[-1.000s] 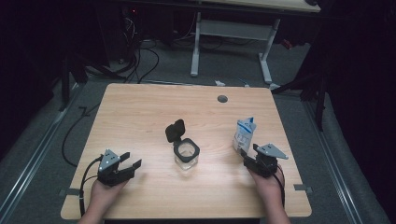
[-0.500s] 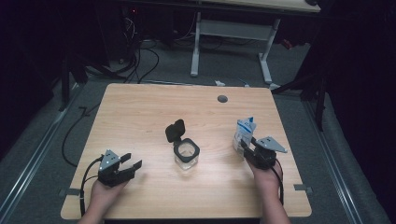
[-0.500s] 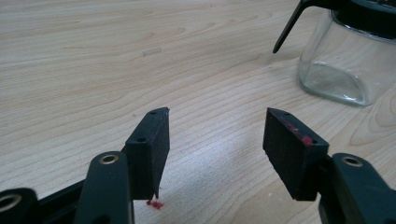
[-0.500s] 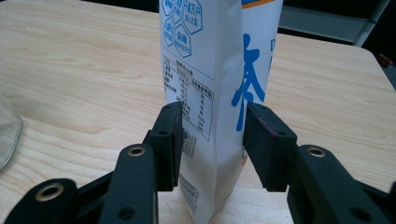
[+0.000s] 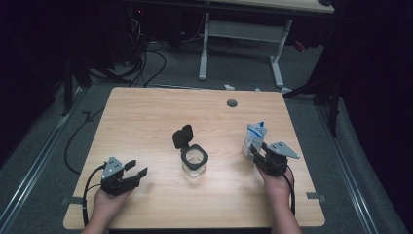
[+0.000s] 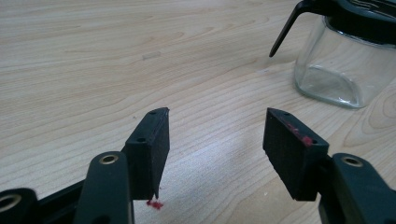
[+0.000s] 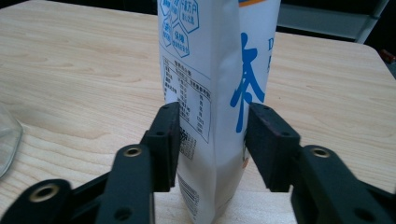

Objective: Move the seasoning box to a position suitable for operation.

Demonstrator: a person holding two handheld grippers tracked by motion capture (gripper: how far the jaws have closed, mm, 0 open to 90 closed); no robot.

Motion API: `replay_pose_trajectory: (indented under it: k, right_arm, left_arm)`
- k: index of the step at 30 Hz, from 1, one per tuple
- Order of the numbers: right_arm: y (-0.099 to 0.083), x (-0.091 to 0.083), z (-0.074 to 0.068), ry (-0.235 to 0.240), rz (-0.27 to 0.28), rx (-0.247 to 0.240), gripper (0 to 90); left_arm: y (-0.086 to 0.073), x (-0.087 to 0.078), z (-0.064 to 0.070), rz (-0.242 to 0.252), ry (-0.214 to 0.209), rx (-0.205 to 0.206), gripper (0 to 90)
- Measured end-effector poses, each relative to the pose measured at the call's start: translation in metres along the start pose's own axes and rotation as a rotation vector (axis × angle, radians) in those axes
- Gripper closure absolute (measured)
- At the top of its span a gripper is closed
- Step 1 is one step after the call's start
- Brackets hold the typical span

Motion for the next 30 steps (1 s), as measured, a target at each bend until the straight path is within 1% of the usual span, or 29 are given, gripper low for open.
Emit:
replay_pose_trajectory:
  k: [4,5,6,8,11,13,16,17,19,20,24,27,28,30]
  right_arm:
    - [0.001,-0.001,0.002,0.007,0.004,0.011,65.8]
    - [0.001,-0.002,0.001,0.006,0.007,0.005,69.7]
    - [0.001,-0.002,0.001,0.006,0.007,0.005,69.7]
    - [0.002,-0.002,0.000,0.008,0.014,-0.001,74.2]
    - [0.002,-0.002,-0.001,0.019,0.012,0.004,79.8]
    - [0.003,-0.003,-0.001,0.017,0.012,-0.008,83.3]
    - [0.004,-0.003,-0.001,0.019,0.006,-0.009,85.4]
    - [0.004,-0.003,0.000,0.024,0.001,0.002,86.0]
    - [0.004,-0.003,-0.001,0.026,0.001,0.006,86.2]
    - [0.004,-0.003,0.000,0.022,0.003,-0.002,86.4]
    - [0.003,-0.004,-0.002,0.036,0.002,0.003,86.7]
    - [0.003,-0.004,-0.002,0.045,-0.001,0.017,86.7]
    - [0.003,-0.004,-0.002,0.035,0.000,0.007,86.9]
    - [0.003,-0.004,-0.002,0.033,0.001,0.006,87.0]
  left_arm:
    - [-0.001,0.000,0.000,0.000,0.001,-0.009,41.2]
    - [-0.001,0.000,0.000,0.000,0.001,-0.007,41.2]
    - [-0.001,0.000,0.000,0.000,0.001,-0.007,41.2]
    - [0.000,0.000,0.001,0.004,-0.001,0.002,41.0]
    - [0.000,0.000,0.003,0.009,-0.008,0.009,40.6]
    - [0.000,0.000,0.004,0.005,-0.012,0.012,40.4]
    - [0.000,0.001,0.005,0.000,-0.013,0.023,39.8]
    - [0.000,0.001,0.006,-0.001,-0.015,0.025,39.7]
    - [0.000,0.001,0.006,0.001,-0.024,0.018,39.7]
    - [0.000,0.002,0.007,0.002,-0.028,0.016,39.7]
    - [0.002,0.001,0.009,0.006,-0.047,0.030,39.5]
    - [0.004,0.002,0.010,0.011,-0.055,0.044,38.6]
    - [0.004,0.002,0.011,0.011,-0.062,0.043,38.5]
    - [0.003,0.004,0.014,0.007,-0.084,0.044,38.0]
Point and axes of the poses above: each handheld gripper's, and its own axes: x roughly forward along the jaws, y roughly out of its top, z roughly to its right, the point moved 6 cm from there along x, roughly forward along the jaws, and after that the axes turned 5 degrees about x, right-handed, at the moved point
